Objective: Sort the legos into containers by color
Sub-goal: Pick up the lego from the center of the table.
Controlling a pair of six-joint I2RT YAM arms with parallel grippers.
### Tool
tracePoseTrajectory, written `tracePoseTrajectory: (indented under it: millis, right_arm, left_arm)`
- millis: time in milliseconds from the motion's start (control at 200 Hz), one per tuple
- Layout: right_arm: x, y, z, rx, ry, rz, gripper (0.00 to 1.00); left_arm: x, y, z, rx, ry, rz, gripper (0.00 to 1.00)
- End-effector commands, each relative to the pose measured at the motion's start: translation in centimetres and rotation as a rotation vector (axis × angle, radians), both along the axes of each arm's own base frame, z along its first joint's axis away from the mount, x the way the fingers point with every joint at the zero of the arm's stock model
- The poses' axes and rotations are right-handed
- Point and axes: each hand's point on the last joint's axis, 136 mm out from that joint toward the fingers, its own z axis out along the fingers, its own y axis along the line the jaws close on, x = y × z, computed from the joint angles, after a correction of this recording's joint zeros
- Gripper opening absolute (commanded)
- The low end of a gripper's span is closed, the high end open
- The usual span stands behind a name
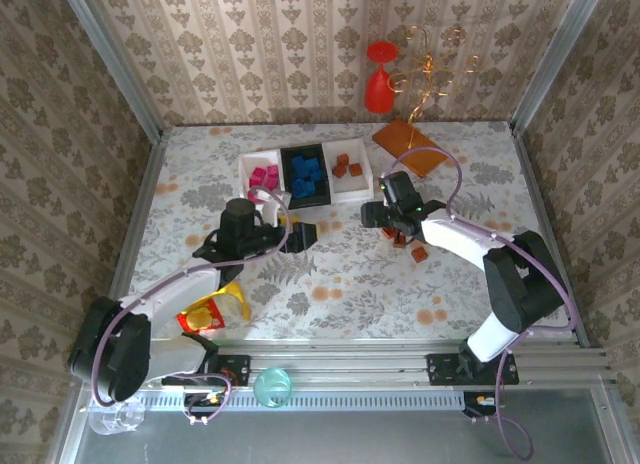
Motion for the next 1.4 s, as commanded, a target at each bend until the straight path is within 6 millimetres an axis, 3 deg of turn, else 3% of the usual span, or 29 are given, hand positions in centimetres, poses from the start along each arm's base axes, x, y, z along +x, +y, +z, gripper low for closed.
tracePoseTrajectory:
  millis: [0, 340, 740, 960, 1395]
  right_arm:
    - [-0.6, -1.4, -1.6, -0.029, 0.074, -0.054, 0.82]
    - [0.1, -0.1, -5.4, -0.043, 0.215, 0.004, 0.81]
    - [-2.4, 2.6, -6.4, -0.04, 0.281, 0.11, 0.59]
    - [-2.4, 2.7, -7.0, -0.07, 0.278, 0.11, 0.47]
    - [-3.0, 3.1, -6.5, -0.094, 0.275, 0.15, 0.35]
  left_arm:
    - [-0.7, -2.2, 2.6, -0.04, -0.091, -0.113, 0.88]
    - [-1.0, -2.9, 1.9, -0.014, -0.082, -0.127, 0.88]
    - [-0.7, -2.5, 1.6, 0.011, -0.085, -0.105, 0.88]
    - [-0.7, -2.5, 1.6, 0.014, -0.084, -0.103, 0.88]
    - [-0.5, -2.0, 1.7, 0.022, -0.092, -0.084, 0.88]
